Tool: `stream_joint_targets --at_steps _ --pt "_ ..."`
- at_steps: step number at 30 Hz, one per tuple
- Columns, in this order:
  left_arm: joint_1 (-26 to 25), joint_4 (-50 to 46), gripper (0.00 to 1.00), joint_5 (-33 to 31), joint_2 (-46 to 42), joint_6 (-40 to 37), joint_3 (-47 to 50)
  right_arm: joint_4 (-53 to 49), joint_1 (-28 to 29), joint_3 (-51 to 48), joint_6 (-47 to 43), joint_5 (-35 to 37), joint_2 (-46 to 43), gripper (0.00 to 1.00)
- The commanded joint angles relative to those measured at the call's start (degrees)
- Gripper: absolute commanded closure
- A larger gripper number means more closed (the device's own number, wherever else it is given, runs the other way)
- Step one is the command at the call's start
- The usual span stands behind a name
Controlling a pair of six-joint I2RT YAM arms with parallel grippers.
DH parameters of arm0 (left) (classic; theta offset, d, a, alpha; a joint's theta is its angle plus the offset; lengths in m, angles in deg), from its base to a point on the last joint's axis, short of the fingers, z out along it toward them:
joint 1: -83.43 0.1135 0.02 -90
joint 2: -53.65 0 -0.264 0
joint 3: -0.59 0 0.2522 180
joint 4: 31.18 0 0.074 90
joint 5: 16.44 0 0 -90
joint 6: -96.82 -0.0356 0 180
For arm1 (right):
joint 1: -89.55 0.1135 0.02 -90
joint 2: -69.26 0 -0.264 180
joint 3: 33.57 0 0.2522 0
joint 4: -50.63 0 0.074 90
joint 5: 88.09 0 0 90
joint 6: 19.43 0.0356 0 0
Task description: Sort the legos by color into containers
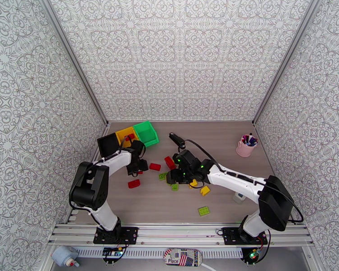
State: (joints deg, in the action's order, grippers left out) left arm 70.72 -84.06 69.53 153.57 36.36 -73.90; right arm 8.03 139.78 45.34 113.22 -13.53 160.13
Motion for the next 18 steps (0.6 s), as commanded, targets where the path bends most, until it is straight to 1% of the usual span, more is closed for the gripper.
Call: stream_joint_targets --at_steps 1,4,9,12,14,18 --pt "-0.1 0.9 0.37 1.3 1.5 -1.5 -2.0 0.1 0.6 1.9 0.1 0.3 0.5 0.41" --pt "-0.4 1.0 0.41 1.2 2.2 -1.7 -2.3 0.1 0.5 1.9 0.0 0.5 0.3 0.41" --pt "-0.7 0.6 0.51 1.6 3.1 -1.9 -3.2 0.0 0.6 1.7 0.0 0.8 0.1 0.42" --pt "-0.6 -0.3 0.61 2.2 2.4 -2.0 -3.9 0.0 0.6 1.7 0.0 0.9 0.1 0.43" --pt "-0.3 -0.3 0.65 3.3 1.4 -2.0 -4.1 0.3 0.6 1.8 -0.1 0.8 0.2 0.43" --pt "0.4 -1.7 0.67 4.0 -0.9 -1.9 -5.6 0.7 0.5 3.2 -0.3 0.5 1.5 0.42"
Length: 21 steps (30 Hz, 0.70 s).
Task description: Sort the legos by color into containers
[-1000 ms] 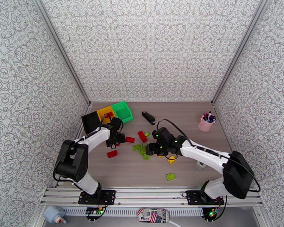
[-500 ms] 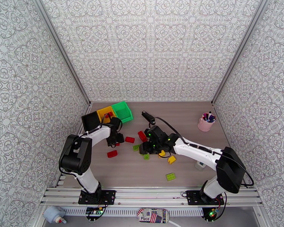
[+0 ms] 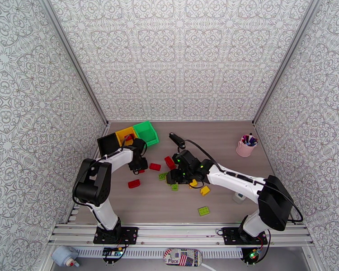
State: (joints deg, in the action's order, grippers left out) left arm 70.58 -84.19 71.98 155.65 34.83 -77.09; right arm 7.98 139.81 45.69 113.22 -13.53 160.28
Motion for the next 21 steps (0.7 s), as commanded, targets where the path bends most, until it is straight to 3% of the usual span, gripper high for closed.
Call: stream_joint_targets --at_steps 1,9,16,19,21 --pt "0.8 -2.1 0.67 1.7 -3.4 -0.3 -2.9 0.7 0.5 3.5 -0.4 0.4 1.8 0.42" --pt "6.4 -7.3 0.67 2.4 -3.9 -2.5 -12.1 -0.7 0.5 13.8 -2.6 -0.4 8.0 0.35" --pt "13.1 -11.6 0.66 4.0 4.5 -4.8 -27.4 -3.6 0.5 18.3 -4.0 0.2 8.9 0.34" --pt "14.9 -14.4 0.62 4.0 9.7 -5.2 -34.9 -4.1 0.5 17.3 -4.0 1.2 7.7 0.33" --pt "15.7 -16.1 0.53 4.0 12.4 -5.2 -38.9 -4.3 0.5 16.2 -3.9 1.9 6.5 0.33"
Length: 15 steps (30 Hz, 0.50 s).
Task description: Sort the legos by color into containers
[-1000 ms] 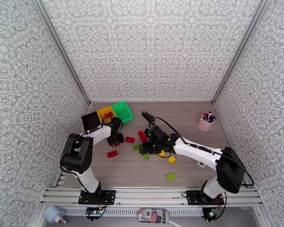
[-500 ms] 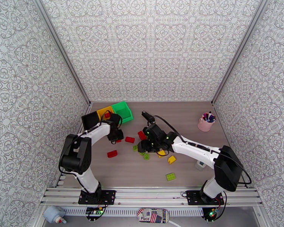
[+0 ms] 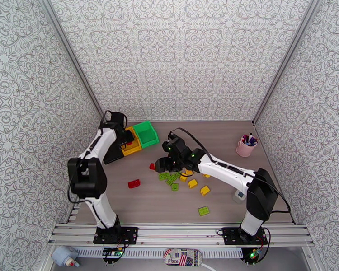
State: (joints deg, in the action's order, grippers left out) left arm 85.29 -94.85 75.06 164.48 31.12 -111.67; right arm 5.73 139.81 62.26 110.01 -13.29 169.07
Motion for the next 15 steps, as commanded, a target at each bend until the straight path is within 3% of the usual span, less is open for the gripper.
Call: stream_joint_targets --at_steps 1,5,8,15 --pt "1.1 -6.1 0.47 1.0 4.4 -1.4 -5.7 -2.1 0.5 -1.1 -0.7 2.2 -2.9 0.32" --pt "-0.1 -5.1 0.21 0.4 2.0 -1.3 -4.2 -2.1 0.5 -3.9 -0.5 3.8 -5.2 0.28" --pt "-1.5 -3.2 0.16 -0.4 -2.0 -0.8 0.9 -1.9 0.5 -5.7 -0.6 4.0 -6.0 0.26" --pt "-3.6 3.2 0.15 -0.1 -15.2 3.0 19.2 -2.5 0.5 -7.8 -2.0 4.9 -6.4 0.25"
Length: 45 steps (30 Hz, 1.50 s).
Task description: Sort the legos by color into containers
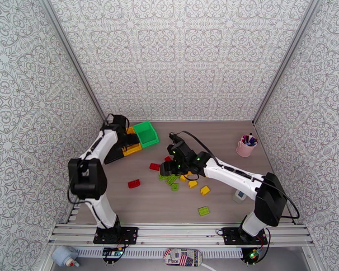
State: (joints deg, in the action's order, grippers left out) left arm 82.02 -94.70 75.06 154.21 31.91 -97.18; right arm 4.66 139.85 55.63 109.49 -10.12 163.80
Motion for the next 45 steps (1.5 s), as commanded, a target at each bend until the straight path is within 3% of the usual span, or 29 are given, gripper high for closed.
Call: stream_joint_targets --at_steps 1,10,23,32,45 --pt "-0.7 3.4 0.15 -0.2 -7.0 2.7 7.4 -1.5 0.5 -1.4 -1.7 1.8 -1.3 0.25" --pt "-7.9 2.7 0.01 -3.8 -17.9 8.1 23.9 0.1 0.5 -3.6 -1.6 1.6 -1.9 0.2" --pt "-16.8 0.5 0.01 -9.5 -22.5 17.7 35.4 2.2 0.4 -8.3 -0.3 0.5 -3.8 0.17" --pt "-16.9 4.4 0.01 -7.3 -21.4 18.2 39.4 3.4 0.6 -9.2 0.5 -0.8 -3.2 0.18" --pt "-14.8 8.0 0.12 -5.4 -17.9 16.0 40.6 3.7 0.7 -9.0 1.0 -0.9 -2.7 0.19"
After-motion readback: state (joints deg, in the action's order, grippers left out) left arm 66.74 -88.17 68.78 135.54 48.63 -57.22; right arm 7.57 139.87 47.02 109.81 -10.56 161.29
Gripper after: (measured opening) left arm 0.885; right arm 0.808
